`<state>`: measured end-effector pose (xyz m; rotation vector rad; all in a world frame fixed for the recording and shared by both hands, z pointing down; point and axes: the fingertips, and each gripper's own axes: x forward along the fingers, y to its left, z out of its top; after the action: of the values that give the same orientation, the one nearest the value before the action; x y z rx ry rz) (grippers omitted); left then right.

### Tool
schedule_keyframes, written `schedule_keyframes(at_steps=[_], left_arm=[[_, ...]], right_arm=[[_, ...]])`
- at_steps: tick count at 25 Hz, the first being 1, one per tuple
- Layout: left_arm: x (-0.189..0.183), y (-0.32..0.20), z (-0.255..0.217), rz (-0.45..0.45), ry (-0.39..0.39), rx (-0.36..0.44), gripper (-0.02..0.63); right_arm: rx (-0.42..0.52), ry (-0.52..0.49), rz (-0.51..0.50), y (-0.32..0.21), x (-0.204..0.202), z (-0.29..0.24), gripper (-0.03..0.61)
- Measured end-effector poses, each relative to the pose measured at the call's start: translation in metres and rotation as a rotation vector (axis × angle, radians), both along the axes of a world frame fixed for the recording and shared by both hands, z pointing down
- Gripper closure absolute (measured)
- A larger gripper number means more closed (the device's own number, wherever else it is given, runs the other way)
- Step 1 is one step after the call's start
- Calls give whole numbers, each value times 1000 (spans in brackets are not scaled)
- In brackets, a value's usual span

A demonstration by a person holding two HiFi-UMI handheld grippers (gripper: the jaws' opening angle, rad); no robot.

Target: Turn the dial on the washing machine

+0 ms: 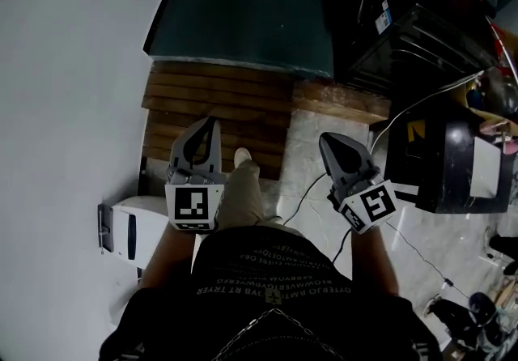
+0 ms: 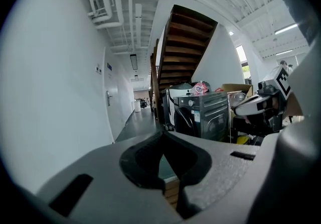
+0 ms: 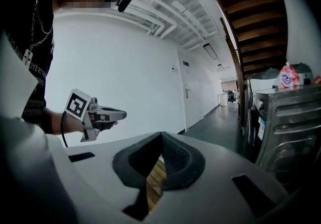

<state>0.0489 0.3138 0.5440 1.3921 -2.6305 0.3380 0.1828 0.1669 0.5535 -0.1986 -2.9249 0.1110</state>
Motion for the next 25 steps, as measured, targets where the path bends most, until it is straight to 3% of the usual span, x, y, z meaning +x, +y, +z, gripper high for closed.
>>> schedule_keyframes(at_steps=[6, 15, 20, 25], left_arm=[[-94, -35, 4, 22, 2, 17, 607], [-261, -69, 24, -12, 82, -65, 607], [-304, -118, -8, 59, 99, -44, 607], [-299, -163, -40, 119, 106, -15, 607]], right_arm=[[-39, 46, -7, -27, -104, 19, 581], [-96, 80, 7, -64, -277, 15, 581], [-60, 110, 51, -95, -302, -24, 581], [-23, 137, 147, -145, -273, -58, 581]])
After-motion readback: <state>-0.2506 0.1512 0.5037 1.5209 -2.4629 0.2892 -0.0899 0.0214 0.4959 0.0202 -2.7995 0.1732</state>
